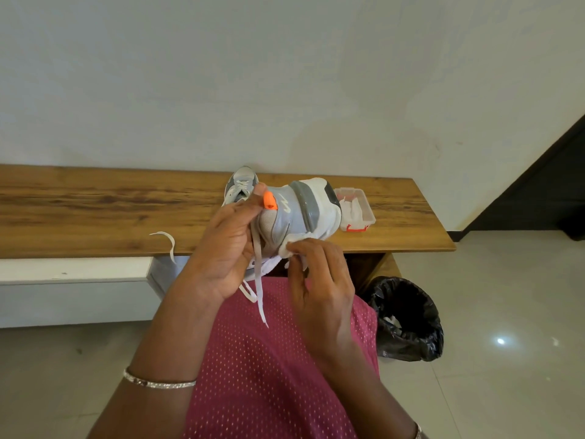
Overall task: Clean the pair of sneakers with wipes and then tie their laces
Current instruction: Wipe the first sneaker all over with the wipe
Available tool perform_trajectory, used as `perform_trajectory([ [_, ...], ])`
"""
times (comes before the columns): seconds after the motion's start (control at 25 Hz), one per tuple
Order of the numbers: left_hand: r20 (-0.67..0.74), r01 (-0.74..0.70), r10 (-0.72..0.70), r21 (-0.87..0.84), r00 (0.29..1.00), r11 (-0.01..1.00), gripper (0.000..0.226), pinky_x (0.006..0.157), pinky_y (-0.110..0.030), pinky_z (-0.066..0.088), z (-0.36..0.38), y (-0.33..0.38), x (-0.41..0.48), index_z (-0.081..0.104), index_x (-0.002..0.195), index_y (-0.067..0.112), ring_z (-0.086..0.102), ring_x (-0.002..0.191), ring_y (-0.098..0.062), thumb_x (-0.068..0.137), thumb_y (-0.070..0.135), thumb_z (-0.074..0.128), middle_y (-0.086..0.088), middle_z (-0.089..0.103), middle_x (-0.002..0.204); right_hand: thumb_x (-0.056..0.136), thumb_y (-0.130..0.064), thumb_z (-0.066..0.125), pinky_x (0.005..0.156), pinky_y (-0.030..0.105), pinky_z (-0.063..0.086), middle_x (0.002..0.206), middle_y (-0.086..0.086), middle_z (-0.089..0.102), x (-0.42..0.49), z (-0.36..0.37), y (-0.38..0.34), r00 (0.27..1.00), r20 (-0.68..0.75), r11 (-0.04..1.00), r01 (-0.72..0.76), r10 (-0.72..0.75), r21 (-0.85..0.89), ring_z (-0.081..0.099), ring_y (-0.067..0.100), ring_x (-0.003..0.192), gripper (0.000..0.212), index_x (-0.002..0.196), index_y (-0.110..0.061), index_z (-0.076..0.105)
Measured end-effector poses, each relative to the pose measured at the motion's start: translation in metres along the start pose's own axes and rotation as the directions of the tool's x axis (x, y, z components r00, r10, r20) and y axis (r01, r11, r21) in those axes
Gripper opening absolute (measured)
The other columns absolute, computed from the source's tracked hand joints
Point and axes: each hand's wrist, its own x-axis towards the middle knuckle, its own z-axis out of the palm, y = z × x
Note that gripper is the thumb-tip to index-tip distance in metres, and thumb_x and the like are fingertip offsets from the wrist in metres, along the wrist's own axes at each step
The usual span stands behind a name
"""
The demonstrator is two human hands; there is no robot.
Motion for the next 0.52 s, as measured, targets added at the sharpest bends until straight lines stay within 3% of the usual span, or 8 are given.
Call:
perform_trajectory([
  [0.12, 0.002, 0.030, -0.030, -0.078, 1.000, 0.996, 0.032, 0.063, -0.034, 0.060, 0.002, -0.001, 0.000, 0.067, 0.103, 0.004, 0.071, 0.072, -0.018, 0.100, 0.034, 0.055, -0.011, 0.071, 0.086, 0.092, -0.003, 0.065, 0.083, 0.025, 0.052, 0.099, 0.010, 0.069, 0.016, -0.002, -0.005, 0.996, -0.087, 1.000, -0.003, 0.004, 0.003, 0.061, 0.017, 0.094, 0.014, 0.104, -0.002, 0.072],
  [0.24, 0.044, 0.055, -0.049, -0.163, 0.998, 0.985, 0.029, 0.067, -0.028, 0.061, 0.004, -0.004, -0.001, 0.072, 0.088, 0.009, 0.071, 0.075, -0.014, 0.098, 0.031, 0.055, -0.005, 0.071, 0.082, 0.096, -0.008, 0.062, 0.087, 0.022, 0.049, 0.101, 0.013, 0.068, 0.037, -0.004, -0.008, 0.988, -0.153, 1.000, 0.016, -0.019, -0.019, 0.061, 0.019, 0.096, 0.018, 0.108, -0.001, 0.073],
  [0.32, 0.056, 0.054, -0.044, -0.185, 0.997, 0.981, 0.029, 0.070, -0.028, 0.061, 0.003, -0.004, 0.000, 0.071, 0.088, 0.008, 0.070, 0.076, -0.014, 0.098, 0.030, 0.055, -0.006, 0.070, 0.082, 0.097, -0.010, 0.061, 0.086, 0.023, 0.049, 0.101, 0.014, 0.068, 0.037, -0.003, -0.007, 0.989, -0.145, 1.000, 0.022, -0.024, -0.019, 0.061, 0.020, 0.096, 0.018, 0.106, -0.001, 0.074],
  [0.44, 0.026, 0.022, -0.019, -0.102, 0.999, 0.995, 0.028, 0.067, -0.033, 0.062, 0.002, -0.001, 0.001, 0.064, 0.101, -0.001, 0.071, 0.074, -0.018, 0.101, 0.024, 0.053, -0.011, 0.070, 0.085, 0.097, -0.008, 0.061, 0.082, 0.026, 0.053, 0.098, 0.014, 0.068, 0.019, 0.001, -0.001, 0.993, -0.116, 1.000, 0.026, -0.026, 0.001, 0.063, 0.022, 0.093, 0.016, 0.102, 0.001, 0.073],
  [0.52, -0.018, 0.015, -0.016, -0.052, 1.000, 0.999, 0.025, 0.062, -0.034, 0.062, 0.002, 0.001, 0.001, 0.065, 0.098, 0.000, 0.072, 0.072, -0.018, 0.099, 0.022, 0.054, -0.010, 0.072, 0.082, 0.093, -0.001, 0.065, 0.077, 0.029, 0.054, 0.095, 0.013, 0.067, 0.008, 0.003, 0.004, 0.995, -0.097, 1.000, 0.021, -0.020, 0.010, 0.064, 0.022, 0.088, 0.010, 0.099, 0.002, 0.073],
])
